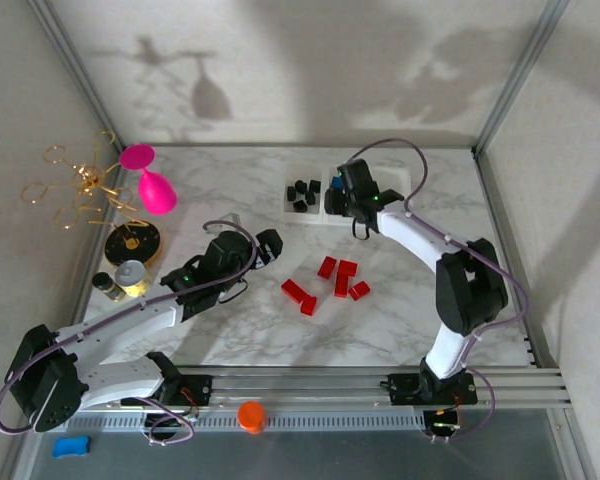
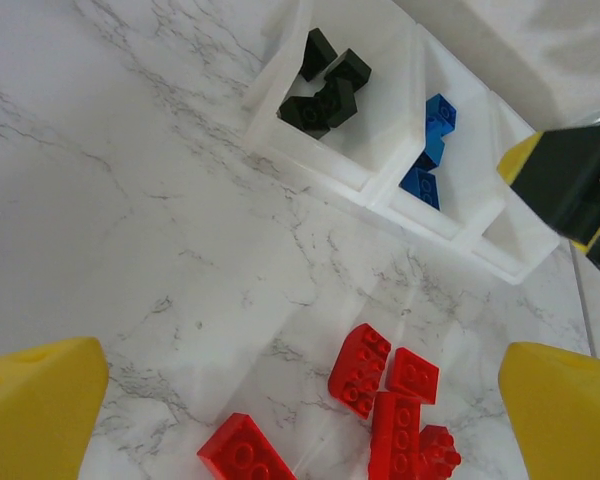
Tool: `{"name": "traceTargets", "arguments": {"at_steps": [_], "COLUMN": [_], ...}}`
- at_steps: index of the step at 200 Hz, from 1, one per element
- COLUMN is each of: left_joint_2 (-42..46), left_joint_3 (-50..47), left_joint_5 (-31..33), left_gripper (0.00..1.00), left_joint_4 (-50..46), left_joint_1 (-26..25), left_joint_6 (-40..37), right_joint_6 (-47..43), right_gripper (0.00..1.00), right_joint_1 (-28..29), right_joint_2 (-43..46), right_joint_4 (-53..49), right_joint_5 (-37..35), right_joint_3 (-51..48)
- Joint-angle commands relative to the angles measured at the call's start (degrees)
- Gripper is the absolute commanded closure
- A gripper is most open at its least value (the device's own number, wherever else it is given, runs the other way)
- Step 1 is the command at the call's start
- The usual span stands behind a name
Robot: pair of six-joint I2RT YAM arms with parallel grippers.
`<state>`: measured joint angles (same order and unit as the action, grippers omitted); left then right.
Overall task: Sort the legos into containers by color
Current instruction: Place the lego in the container, then pick up the lego from the center of the table.
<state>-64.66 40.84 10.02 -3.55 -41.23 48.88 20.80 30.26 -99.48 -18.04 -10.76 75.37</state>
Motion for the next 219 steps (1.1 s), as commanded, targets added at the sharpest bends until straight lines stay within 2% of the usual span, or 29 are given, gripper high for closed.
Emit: {"name": "traceTargets", "arguments": {"at_steps": [1,44,65,89,114,178,219], "left_joint_2": [1.04,2.04,2.5,3.19,3.85,1.96,1.39], "left_joint_3": [1.19,-0.2,-1.48,-2.17,-2.18,-0.24,0.1], "left_joint_5": [-0.18,1.1,1.84,0.55,-0.12,1.15,1.16], "left_gripper": [0.0,0.0,0.0,0.0,0.0,0.0,0.0], "left_joint_4": [0.03,-0.82,-1.19,-0.72,-0.61,-3.36,-3.95], "left_joint_1": [-1.25,-2.94,-3.46,-3.83,-4.21,-4.21,-4.12], "left_joint_6": [1.02,4.13,5.16,5.69,4.7,4.07,3.47], "right_joint_6": [3.1,9.2,12.16,16.34,20.03,22.0,19.37], "right_gripper": [0.38,0.38,0.39,0.42,0.45,0.45,0.45], "right_joint_1": [2.58,8.52,12.25,15.22,17.44,17.77,16.74], "right_joint_2": [3.13,4.49,4.93,3.51,4.62,-1.5,-7.84], "right_joint_4": [-3.7,-5.69,-1.78,-3.24,-1.06,-4.3,-6.14], "right_joint_5": [2.68,1.63,2.51,-2.81,-5.41,-9.88,-10.78], "right_joint_3": [-4.35,-9.56,-13.94,-15.26,-19.06,-16.25,-8.87]}}
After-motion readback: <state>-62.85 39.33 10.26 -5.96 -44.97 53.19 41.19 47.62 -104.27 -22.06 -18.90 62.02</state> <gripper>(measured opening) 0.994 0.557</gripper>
